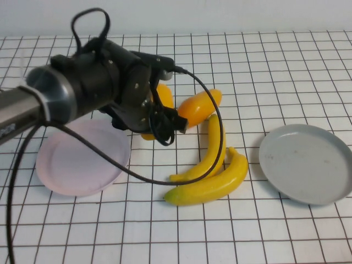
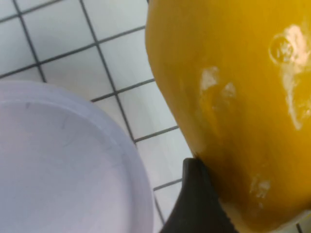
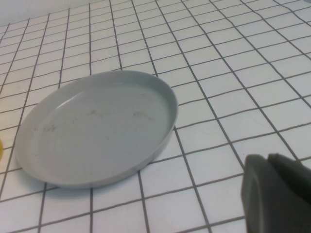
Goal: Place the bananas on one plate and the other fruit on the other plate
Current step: Put one type of fruit in the left plate
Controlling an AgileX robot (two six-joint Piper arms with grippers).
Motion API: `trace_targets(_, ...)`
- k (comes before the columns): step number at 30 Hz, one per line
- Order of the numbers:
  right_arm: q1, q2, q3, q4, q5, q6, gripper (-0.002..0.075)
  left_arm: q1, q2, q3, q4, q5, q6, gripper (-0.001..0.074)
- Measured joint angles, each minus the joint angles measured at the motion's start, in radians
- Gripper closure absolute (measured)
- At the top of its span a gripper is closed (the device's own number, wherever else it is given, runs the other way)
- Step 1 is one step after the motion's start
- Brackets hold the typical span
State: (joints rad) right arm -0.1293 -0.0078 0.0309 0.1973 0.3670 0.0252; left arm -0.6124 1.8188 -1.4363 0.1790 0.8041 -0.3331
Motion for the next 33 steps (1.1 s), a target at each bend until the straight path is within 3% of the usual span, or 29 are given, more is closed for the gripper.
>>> trace_targets(7, 0.0, 0.0, 0.0, 0.0, 0.0, 0.0, 0.0742, 0.03, -0.175, 0.095, 0.079, 0.104, 0.025, 0.0314)
trace_targets(18, 0.0, 0.0, 0.0, 0.0, 0.0, 0.0, 0.0742, 0.257, -0.175, 0.243, 0.085, 0.111, 0.035, 0.0314)
trace_targets(33, 0.0, 0.0, 0.0, 0.0, 0.0, 0.0, 0.0742, 0.274, -0.136, 0.243, 0.078, 0.102, 0.12, 0.0314)
